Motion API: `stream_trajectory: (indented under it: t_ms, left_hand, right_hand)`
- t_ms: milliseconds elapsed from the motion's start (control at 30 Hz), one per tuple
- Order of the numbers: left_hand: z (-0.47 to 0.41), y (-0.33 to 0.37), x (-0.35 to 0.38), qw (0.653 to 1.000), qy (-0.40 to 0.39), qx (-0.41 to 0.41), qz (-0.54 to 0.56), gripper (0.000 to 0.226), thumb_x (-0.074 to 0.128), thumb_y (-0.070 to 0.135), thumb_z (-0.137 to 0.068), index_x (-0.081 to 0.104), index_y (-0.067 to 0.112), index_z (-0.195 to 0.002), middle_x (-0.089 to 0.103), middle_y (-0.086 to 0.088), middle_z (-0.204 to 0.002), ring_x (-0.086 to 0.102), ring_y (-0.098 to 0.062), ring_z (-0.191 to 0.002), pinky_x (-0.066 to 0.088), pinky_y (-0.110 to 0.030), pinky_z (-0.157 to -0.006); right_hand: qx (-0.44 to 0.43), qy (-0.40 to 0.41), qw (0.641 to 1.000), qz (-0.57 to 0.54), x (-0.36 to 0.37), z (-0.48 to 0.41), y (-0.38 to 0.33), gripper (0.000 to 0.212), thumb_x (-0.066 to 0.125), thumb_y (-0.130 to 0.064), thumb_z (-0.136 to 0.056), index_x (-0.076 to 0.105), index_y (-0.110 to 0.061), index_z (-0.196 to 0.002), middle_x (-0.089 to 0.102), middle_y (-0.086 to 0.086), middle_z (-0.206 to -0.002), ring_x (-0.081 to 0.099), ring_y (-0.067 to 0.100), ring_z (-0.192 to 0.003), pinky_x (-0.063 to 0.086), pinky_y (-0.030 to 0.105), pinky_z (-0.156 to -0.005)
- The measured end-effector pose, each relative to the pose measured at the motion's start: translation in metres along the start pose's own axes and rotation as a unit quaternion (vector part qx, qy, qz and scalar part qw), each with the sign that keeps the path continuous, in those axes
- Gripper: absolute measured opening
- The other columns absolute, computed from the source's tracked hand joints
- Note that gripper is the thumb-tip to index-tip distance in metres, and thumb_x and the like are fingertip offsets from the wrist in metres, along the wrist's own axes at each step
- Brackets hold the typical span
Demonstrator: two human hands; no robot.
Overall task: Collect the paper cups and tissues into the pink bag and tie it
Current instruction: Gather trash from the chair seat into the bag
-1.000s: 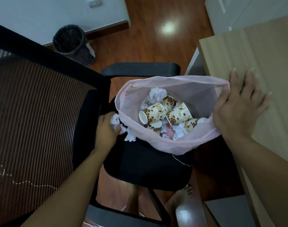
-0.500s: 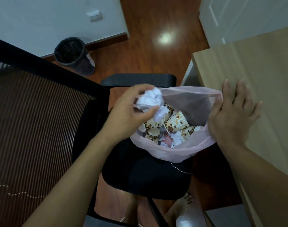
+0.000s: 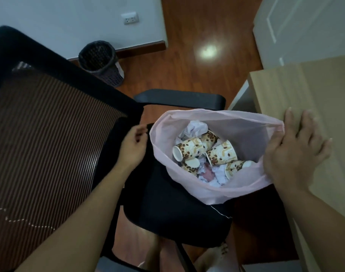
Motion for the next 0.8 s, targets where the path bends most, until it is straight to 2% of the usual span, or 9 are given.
stream_trajectory:
  t_ms: [67, 167, 300, 400, 433, 500, 600, 700, 800]
  left_hand:
    - [-0.005, -0.03, 0.021, 0.994, -0.089, 0.032, -0.046, 0.042, 0.065, 0.008, -0.106, 0.063, 0.018, -0.146, 0.069, -0.002, -0.141, 0.064, -0.017, -0.133, 0.05, -0.05, -0.118]
    - [-0.011, -0.055, 0.049, 0.975, -0.181, 0.091, -0.09, 0.055, 0.073, 0.012, -0.101, 0.056, 0.017, -0.153, 0.06, -0.008, -0.153, 0.058, -0.025, -0.142, 0.049, -0.052, -0.118]
    - [-0.013, -0.073, 0.077, 0.962, -0.204, 0.034, -0.175, 0.095, 0.079, 0.034, -0.095, 0.021, 0.046, -0.169, 0.015, -0.005, -0.179, 0.027, -0.036, -0.161, 0.036, -0.056, -0.128]
    - [-0.014, -0.068, 0.089, 0.973, -0.162, 0.032, -0.159, 0.077, 0.075, 0.04, -0.096, 0.021, 0.055, -0.15, 0.022, -0.005, -0.174, 0.036, -0.036, -0.149, 0.047, -0.058, -0.115]
    - [-0.014, -0.068, 0.09, 0.976, -0.148, 0.017, -0.161, 0.069, 0.072, 0.038, -0.098, 0.022, 0.051, -0.144, 0.028, -0.006, -0.169, 0.04, -0.036, -0.144, 0.05, -0.059, -0.11]
    - [-0.012, -0.073, 0.089, 0.979, -0.12, -0.017, -0.162, 0.047, 0.065, 0.032, -0.102, 0.036, 0.033, -0.14, 0.044, -0.011, -0.153, 0.053, -0.038, -0.131, 0.054, -0.057, -0.103]
    - [-0.005, -0.084, 0.084, 0.975, -0.109, -0.01, -0.191, 0.024, 0.061, 0.02, -0.103, 0.056, 0.018, -0.126, 0.049, -0.014, -0.133, 0.058, -0.037, -0.117, 0.056, -0.052, -0.099]
    - [-0.001, -0.092, 0.074, 0.986, -0.084, -0.021, -0.143, 0.032, 0.073, 0.016, -0.095, 0.062, 0.018, -0.126, 0.051, -0.011, -0.128, 0.063, -0.032, -0.109, 0.055, -0.039, -0.092]
    - [-0.004, -0.087, 0.058, 0.998, -0.028, -0.045, -0.033, 0.036, 0.082, 0.017, -0.091, 0.066, 0.019, -0.123, 0.06, -0.009, -0.125, 0.065, -0.023, -0.104, 0.049, -0.029, -0.084]
  right_hand:
    - [-0.001, 0.009, 1.0, -0.008, 0.0, 0.0, 0.0, 0.053, 0.033, -0.038, -0.116, 0.034, -0.032, -0.169, 0.03, 0.011, -0.179, 0.033, 0.038, -0.161, 0.018, 0.073, -0.128]
    - [-0.011, 0.001, 1.0, -0.012, 0.003, 0.0, 0.001, 0.052, 0.024, -0.045, -0.118, 0.031, -0.032, -0.168, 0.03, 0.011, -0.178, 0.035, 0.043, -0.157, 0.027, 0.076, -0.123]
    - [-0.016, -0.03, 0.999, -0.02, 0.011, -0.004, 0.004, 0.06, 0.01, -0.057, -0.116, 0.025, -0.034, -0.17, 0.031, 0.01, -0.178, 0.035, 0.043, -0.159, 0.03, 0.073, -0.124]
    - [-0.02, -0.008, 1.0, -0.019, 0.01, -0.002, 0.001, 0.057, 0.013, -0.055, -0.118, 0.029, -0.032, -0.168, 0.034, 0.012, -0.176, 0.04, 0.047, -0.153, 0.034, 0.073, -0.121]
    - [-0.014, 0.006, 1.0, -0.014, 0.008, 0.0, 0.0, 0.056, 0.015, -0.053, -0.118, 0.03, -0.032, -0.168, 0.034, 0.012, -0.176, 0.042, 0.048, -0.15, 0.034, 0.073, -0.12]
    - [0.005, 0.027, 1.0, -0.004, 0.006, 0.003, -0.001, 0.054, 0.018, -0.051, -0.119, 0.034, -0.032, -0.167, 0.036, 0.013, -0.175, 0.044, 0.049, -0.148, 0.033, 0.072, -0.12]
    - [-0.002, 0.024, 1.0, -0.001, 0.007, 0.003, 0.0, 0.051, 0.024, -0.046, -0.119, 0.035, -0.031, -0.167, 0.036, 0.014, -0.175, 0.043, 0.048, -0.151, 0.029, 0.075, -0.123]
    - [-0.002, 0.012, 1.0, 0.002, 0.007, 0.001, 0.001, 0.053, 0.028, -0.043, -0.119, 0.033, -0.029, -0.17, 0.032, 0.015, -0.178, 0.039, 0.047, -0.156, 0.023, 0.073, -0.126]
    - [0.008, 0.0, 1.0, 0.008, 0.006, 0.001, -0.001, 0.053, 0.033, -0.038, -0.119, 0.034, -0.027, -0.171, 0.03, 0.014, -0.18, 0.035, 0.044, -0.159, 0.019, 0.07, -0.129]
Point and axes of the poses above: each hand's wrist, its own z-axis away from the middle knuckle, its own x-axis out of the palm, y = z × x, the point moved 6 cm from there along -z, towards the middle knuckle
